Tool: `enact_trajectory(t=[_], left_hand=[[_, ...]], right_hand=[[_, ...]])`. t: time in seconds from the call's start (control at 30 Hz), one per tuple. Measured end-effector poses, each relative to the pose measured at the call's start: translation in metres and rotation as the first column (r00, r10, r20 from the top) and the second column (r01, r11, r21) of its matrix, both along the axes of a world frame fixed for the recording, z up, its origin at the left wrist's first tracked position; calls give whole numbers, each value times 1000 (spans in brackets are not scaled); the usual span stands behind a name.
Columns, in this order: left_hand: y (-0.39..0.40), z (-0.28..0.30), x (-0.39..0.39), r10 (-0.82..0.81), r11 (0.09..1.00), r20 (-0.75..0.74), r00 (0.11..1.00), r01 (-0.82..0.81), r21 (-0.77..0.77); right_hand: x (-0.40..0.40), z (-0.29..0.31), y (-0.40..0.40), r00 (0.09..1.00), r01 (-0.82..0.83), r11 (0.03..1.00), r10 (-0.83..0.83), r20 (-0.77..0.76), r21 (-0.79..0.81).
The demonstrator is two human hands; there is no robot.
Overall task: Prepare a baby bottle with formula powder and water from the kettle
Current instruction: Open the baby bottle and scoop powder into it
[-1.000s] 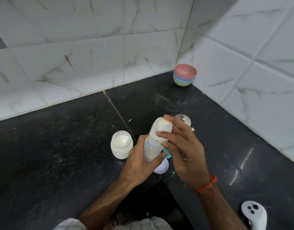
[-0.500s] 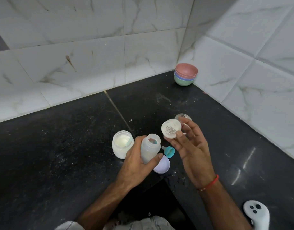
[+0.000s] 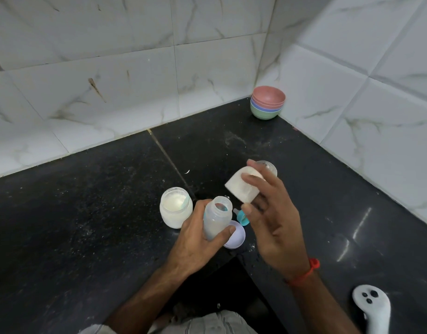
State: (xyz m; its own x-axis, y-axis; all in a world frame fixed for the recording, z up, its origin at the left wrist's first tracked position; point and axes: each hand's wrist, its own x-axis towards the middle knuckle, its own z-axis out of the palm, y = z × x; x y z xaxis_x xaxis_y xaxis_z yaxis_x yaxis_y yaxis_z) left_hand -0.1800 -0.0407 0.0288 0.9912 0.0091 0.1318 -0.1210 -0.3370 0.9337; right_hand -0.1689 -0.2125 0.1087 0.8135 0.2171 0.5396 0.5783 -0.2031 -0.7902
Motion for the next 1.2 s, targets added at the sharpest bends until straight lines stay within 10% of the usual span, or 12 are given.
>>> enact_trajectory(t=[0.13,0.53,0.67,0.87,1.03,1.2], left_hand=[[-5,1,-1,-20,999,1,1000,20,-43],[-3,0,2,-5,999,7,1000,5,-40],[-2,1,1,-1,1000,25,1000,2,-27],[3,2,1,47,998,-16,999,-48,-27],[9,-1,-4,113,989,-24,993,-115,-90],[18,0,-9,194,976,8,981,-193,-105]], right_hand=[[3,-2,5,991,-42,953,80,112,-301],[9,-4,5,983,-34,956,85,163,-290],[8,-7,7,982,-42,986,70,-173,163],[19,-24,-7,673,285,630,405,-619,723],[27,-54,-9,631,296,714,351,-691,634],[56,-70,5,711,220,962,-44,-702,162]])
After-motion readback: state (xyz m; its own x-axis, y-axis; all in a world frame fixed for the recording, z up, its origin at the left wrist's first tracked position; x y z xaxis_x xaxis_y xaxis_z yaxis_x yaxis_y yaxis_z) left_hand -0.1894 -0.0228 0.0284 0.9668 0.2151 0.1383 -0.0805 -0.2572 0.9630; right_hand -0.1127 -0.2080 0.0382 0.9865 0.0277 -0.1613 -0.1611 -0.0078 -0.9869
